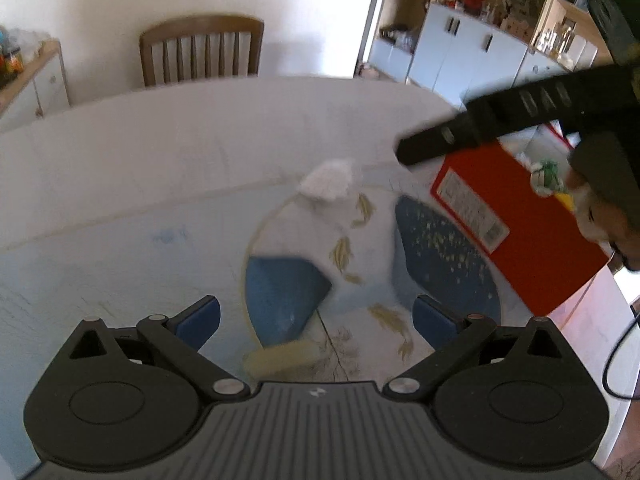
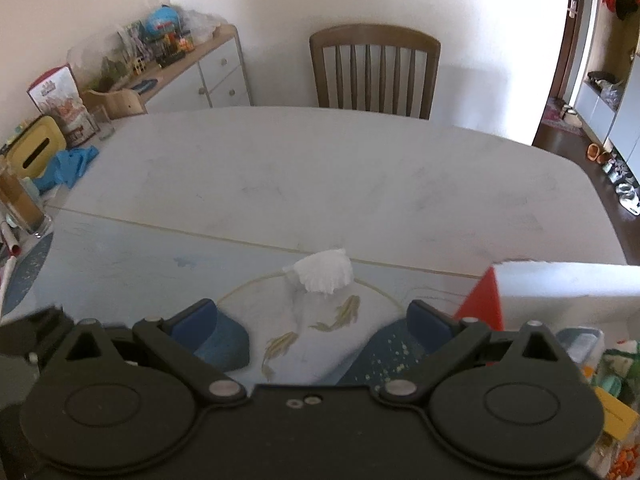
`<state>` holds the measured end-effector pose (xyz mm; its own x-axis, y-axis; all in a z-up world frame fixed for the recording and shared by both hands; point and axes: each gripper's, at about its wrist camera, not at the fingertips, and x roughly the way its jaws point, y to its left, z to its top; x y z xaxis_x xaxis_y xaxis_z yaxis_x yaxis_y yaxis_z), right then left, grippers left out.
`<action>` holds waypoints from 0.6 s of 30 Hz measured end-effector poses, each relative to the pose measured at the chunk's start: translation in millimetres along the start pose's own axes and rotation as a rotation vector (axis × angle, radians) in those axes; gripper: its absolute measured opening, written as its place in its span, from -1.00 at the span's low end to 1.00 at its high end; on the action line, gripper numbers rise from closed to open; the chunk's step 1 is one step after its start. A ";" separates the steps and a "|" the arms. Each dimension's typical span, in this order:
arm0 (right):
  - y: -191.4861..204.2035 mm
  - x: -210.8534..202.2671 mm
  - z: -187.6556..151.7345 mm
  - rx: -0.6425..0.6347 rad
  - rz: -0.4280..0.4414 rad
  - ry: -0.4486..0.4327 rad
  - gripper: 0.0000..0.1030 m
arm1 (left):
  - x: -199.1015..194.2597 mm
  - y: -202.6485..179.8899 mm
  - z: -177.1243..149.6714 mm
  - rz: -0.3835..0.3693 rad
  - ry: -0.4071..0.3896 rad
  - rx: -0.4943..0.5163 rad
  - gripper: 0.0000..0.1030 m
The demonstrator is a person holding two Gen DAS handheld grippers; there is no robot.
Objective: Organize objects
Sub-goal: 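Grasp the cream foam roll with the left tool while the right grasps the white plastic bag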
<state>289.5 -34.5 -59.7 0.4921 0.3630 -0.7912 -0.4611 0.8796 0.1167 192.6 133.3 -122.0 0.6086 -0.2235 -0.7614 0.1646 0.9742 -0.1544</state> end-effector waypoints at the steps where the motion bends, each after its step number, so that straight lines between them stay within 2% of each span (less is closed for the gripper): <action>1: 0.2 5.2 2.1 -0.003 0.001 0.007 0.95 | 4.4 0.6 -2.5 -0.003 0.009 -0.005 1.00; 11: 0.2 40.9 8.3 -0.012 -0.002 0.065 0.93 | 13.4 -0.8 -32.7 0.069 0.013 0.035 1.00; 18: -2.5 68.5 13.7 -0.009 -0.025 0.093 0.89 | 26.3 5.3 -35.8 0.107 0.031 -0.017 1.00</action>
<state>334.5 -7.6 -105.9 0.4333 0.3102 -0.8462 -0.4565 0.8851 0.0908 181.7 133.7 -165.4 0.5973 -0.1169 -0.7935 0.0861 0.9929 -0.0815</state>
